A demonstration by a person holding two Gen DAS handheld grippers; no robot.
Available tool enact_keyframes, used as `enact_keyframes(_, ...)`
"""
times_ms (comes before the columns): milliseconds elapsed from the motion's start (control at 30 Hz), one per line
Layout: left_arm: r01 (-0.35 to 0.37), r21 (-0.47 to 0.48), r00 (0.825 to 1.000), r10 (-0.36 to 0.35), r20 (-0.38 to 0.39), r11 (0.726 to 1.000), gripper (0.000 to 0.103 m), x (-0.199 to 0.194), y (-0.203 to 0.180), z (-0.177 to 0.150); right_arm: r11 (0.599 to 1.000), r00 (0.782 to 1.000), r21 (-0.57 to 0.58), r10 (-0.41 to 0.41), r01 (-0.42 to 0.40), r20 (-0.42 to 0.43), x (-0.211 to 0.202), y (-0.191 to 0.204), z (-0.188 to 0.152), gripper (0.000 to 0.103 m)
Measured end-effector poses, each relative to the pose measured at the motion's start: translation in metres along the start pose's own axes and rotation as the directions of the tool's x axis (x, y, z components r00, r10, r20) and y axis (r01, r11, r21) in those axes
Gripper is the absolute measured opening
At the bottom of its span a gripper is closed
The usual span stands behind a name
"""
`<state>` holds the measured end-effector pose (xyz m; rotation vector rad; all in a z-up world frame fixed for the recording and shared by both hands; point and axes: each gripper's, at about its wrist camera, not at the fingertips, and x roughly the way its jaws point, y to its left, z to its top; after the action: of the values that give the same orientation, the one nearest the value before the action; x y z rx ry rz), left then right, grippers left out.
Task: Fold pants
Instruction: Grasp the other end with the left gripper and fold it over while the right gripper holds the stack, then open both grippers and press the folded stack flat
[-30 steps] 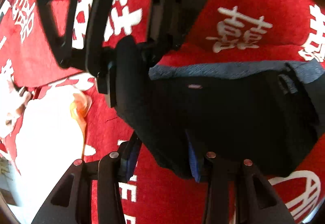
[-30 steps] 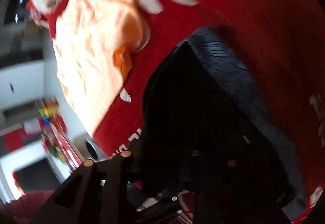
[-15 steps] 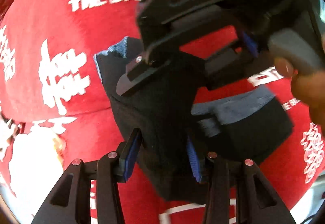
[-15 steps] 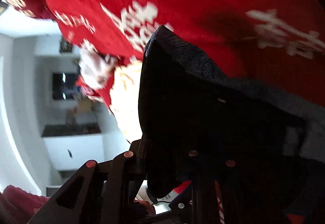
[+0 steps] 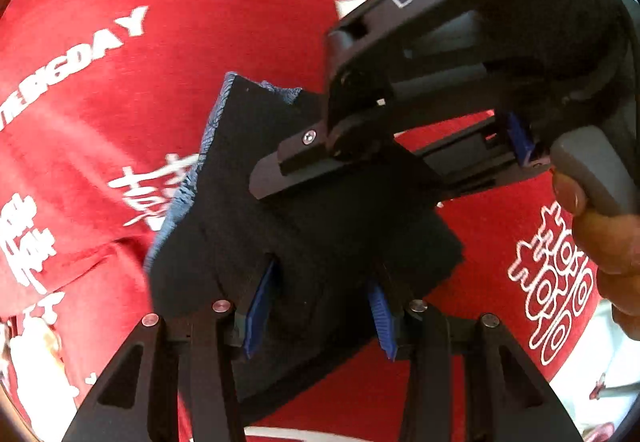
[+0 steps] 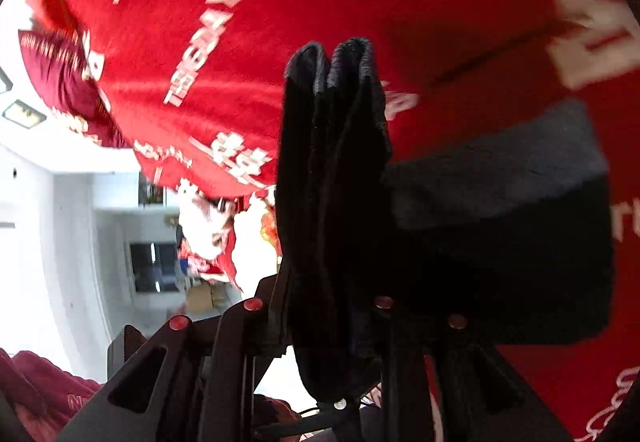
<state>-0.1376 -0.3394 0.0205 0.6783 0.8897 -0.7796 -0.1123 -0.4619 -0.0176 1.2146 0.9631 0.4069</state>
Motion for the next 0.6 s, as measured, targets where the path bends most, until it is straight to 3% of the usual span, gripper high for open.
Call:
enact_keyframes(267, 0.017, 0.070, 0.998, -0.012, -0.068, 0.997, 0.045, 0.036, -0.050, -0.008, 0.992, 0.999, 0.126, 0.003, -0.010, 0.052, -0.029, -0.067, -0.019, 0.024)
enact_keyframes(467, 0.017, 0.112, 0.992, -0.002, -0.126, 0.994, 0.047, 0.061, -0.065, -0.021, 0.986, 0.997, 0.154, -0.075, 0.070, 0.025, -0.016, -0.095, -0.030, 0.024)
enact_keyframes(500, 0.011, 0.120, 0.991, 0.005, -0.134, 0.993, 0.057, 0.062, -0.065, -0.022, 0.985, 0.996, 0.152, -0.091, 0.087, 0.017, -0.013, -0.097, -0.030, 0.024)
enact_keyframes(533, 0.017, 0.115, 0.989, 0.000, -0.146, 0.993, 0.075, 0.062, -0.063, -0.023, 0.984, 0.994, 0.146, -0.105, 0.102, 0.011, -0.011, -0.097, -0.030, 0.024)
enact_keyframes(600, 0.024, 0.084, 0.987, -0.010, -0.158, 0.996, 0.081, 0.059, -0.055, -0.026, 0.983, 0.992, 0.133, -0.124, 0.123, 0.000, -0.010, -0.097, -0.031, 0.026)
